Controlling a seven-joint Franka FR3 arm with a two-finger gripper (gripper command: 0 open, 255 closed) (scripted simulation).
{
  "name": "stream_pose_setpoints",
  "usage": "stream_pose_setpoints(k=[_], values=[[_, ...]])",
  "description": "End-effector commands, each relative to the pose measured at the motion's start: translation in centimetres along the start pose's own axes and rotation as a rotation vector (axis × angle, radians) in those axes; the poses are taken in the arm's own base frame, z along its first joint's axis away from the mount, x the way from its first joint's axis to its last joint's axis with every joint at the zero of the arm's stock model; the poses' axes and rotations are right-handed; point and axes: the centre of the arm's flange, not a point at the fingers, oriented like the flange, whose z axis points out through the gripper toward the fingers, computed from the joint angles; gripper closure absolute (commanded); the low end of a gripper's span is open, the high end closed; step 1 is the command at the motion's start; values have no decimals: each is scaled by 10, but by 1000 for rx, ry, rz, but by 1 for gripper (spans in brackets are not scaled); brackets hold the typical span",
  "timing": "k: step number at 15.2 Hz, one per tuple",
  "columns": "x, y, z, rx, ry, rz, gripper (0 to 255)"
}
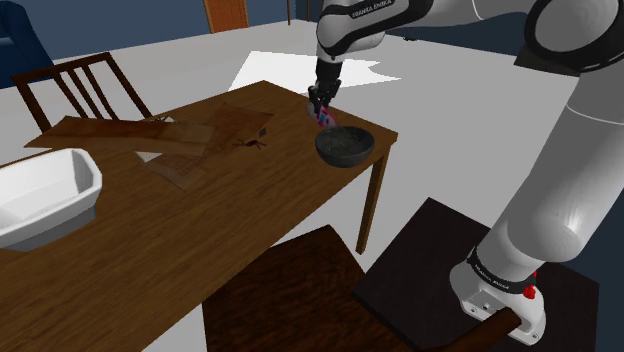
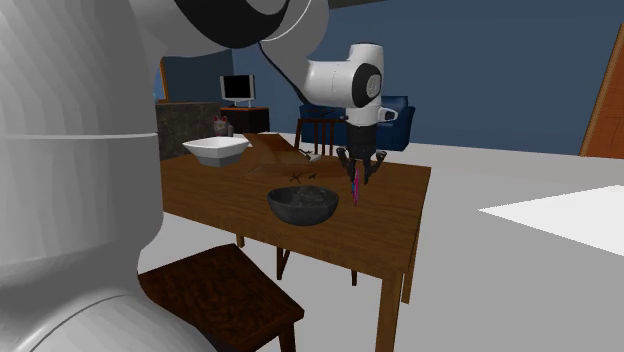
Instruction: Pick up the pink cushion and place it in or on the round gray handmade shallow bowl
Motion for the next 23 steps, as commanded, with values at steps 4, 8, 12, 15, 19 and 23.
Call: stream_pose_setpoints(k=[4,8,12,15,19,23], values=[[4,-1,-26,0,0,0,255],[8,-2,-47,0,0,0,255],[11,-3,-68,0,0,0,255],[13,-4,-80,0,0,0,255],[-32,-31,-83,0,0,0,255],[-77,-59,-87,0,0,0,255]])
